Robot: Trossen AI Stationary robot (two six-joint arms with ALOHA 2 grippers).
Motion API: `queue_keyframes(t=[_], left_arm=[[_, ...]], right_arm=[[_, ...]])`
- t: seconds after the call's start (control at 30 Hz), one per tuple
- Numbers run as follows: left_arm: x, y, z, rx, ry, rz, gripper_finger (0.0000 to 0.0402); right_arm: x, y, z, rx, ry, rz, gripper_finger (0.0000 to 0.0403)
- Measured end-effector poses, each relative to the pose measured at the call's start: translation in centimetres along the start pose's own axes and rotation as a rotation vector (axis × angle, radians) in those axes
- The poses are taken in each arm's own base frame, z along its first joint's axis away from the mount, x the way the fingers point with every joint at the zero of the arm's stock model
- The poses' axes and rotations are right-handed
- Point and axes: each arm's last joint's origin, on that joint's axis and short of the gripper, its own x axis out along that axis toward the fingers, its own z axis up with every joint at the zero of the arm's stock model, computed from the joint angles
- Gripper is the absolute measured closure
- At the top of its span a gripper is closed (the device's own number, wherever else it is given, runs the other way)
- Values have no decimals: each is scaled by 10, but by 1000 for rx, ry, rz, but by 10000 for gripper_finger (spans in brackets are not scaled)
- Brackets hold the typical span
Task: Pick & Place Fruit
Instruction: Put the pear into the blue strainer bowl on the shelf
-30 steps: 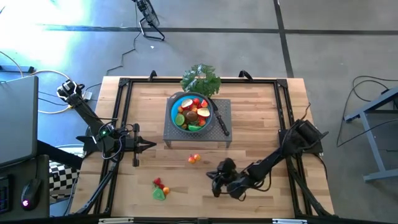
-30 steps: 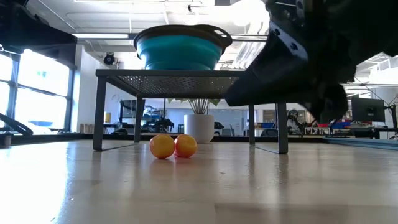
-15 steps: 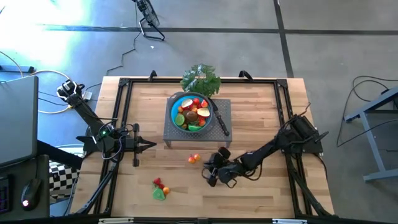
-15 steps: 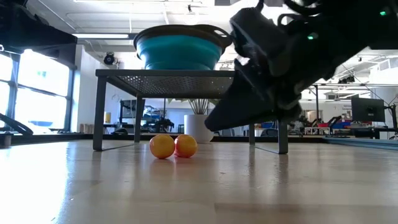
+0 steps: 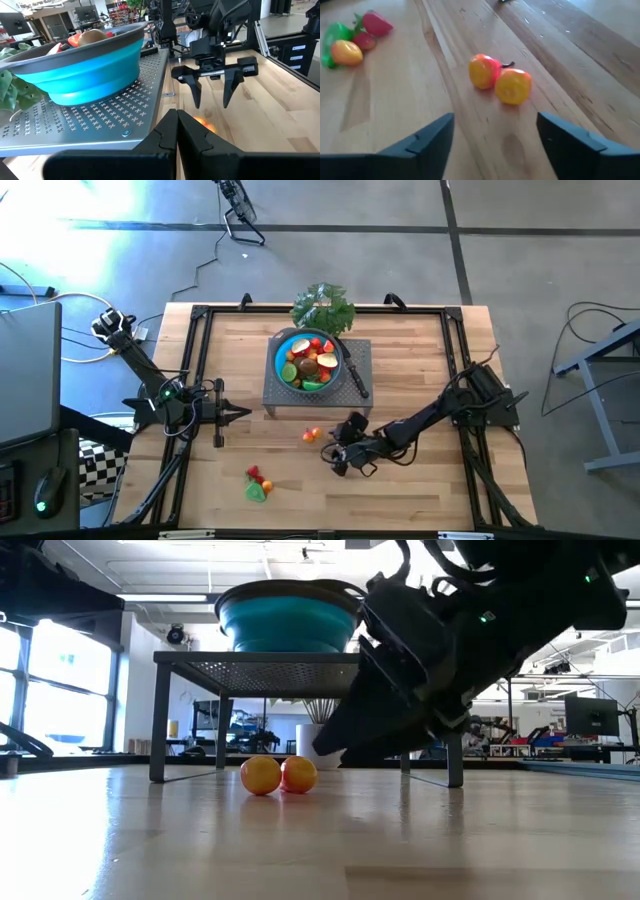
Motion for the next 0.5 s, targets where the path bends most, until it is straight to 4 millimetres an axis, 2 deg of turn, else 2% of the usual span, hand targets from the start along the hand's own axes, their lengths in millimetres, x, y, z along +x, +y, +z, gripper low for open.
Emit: queue_keyframes(t=[0.23,0.37,0.5], left_arm=[[0,0,0,0,0,0,401],[0,0,0,1,1,-1,401],[0,0,0,1,1,-2,401]], right_arm=[[15,-3,-14,66,-10,-25,66],[23,-4,-20,76,-52,-34,61],[24,-5,-19,51,-69,-59,73]])
